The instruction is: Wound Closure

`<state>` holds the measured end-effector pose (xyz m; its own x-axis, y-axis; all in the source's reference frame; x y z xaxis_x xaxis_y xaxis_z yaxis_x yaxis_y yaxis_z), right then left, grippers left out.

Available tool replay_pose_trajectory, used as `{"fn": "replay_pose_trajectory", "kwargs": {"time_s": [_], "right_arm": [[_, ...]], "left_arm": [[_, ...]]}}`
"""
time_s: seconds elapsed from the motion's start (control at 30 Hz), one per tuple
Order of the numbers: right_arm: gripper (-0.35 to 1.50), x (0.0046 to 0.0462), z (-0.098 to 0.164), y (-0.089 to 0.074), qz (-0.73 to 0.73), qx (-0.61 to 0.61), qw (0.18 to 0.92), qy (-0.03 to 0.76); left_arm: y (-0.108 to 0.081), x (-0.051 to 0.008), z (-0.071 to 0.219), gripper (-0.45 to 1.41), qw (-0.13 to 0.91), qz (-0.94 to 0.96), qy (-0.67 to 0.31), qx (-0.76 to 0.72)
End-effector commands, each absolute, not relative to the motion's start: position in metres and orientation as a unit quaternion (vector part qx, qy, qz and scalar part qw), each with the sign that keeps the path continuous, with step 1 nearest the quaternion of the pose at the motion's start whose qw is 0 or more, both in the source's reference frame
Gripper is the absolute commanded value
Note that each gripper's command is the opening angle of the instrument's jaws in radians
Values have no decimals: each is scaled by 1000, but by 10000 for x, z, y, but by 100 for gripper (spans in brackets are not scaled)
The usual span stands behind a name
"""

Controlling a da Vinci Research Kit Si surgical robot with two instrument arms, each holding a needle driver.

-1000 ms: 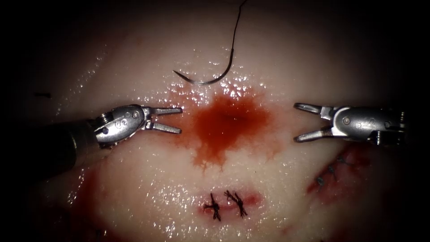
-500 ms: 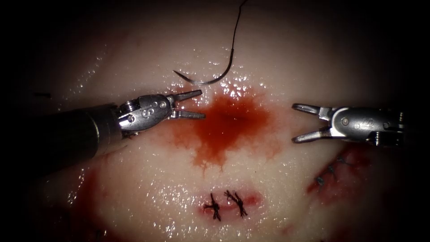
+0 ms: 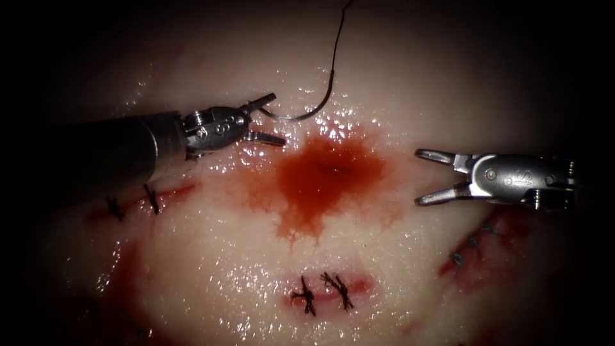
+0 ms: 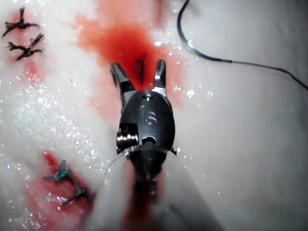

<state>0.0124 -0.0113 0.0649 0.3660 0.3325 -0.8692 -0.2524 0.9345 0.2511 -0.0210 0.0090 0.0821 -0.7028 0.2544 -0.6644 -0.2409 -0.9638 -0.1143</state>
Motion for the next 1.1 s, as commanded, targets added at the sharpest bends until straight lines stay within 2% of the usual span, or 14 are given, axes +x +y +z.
{"fn": "replay_pose_trajectory", "kwargs": {"time_s": [0.03, 0.3, 0.47, 0.9, 0.97, 1.0, 1.03, 1.1], "right_arm": [[89, 133, 656, -116, 176, 38, 825, 535], [89, 135, 655, -118, 174, 40, 826, 535], [89, 137, 655, -119, 174, 40, 826, 535], [89, 141, 656, -122, 171, 41, 827, 534], [89, 141, 656, -122, 171, 41, 827, 534], [89, 141, 656, -122, 171, 41, 827, 534], [89, 141, 656, -122, 171, 41, 827, 534], [89, 141, 656, -122, 171, 41, 827, 534]], "left_arm": [[95, -215, 831, 76, 133, 924, -11, -359], [100, -206, 859, 81, 108, 937, -20, -332], [100, -202, 876, 71, 90, 946, -30, -309], [112, -198, 899, 66, 81, 952, -37, -294], [110, -199, 901, 56, 73, 953, -41, -290], [109, -199, 902, 44, 66, 954, -42, -290], [108, -199, 903, 22, 56, 954, -42, -291], [106, -201, 903, -3, 41, 953, -43, -297]]}}
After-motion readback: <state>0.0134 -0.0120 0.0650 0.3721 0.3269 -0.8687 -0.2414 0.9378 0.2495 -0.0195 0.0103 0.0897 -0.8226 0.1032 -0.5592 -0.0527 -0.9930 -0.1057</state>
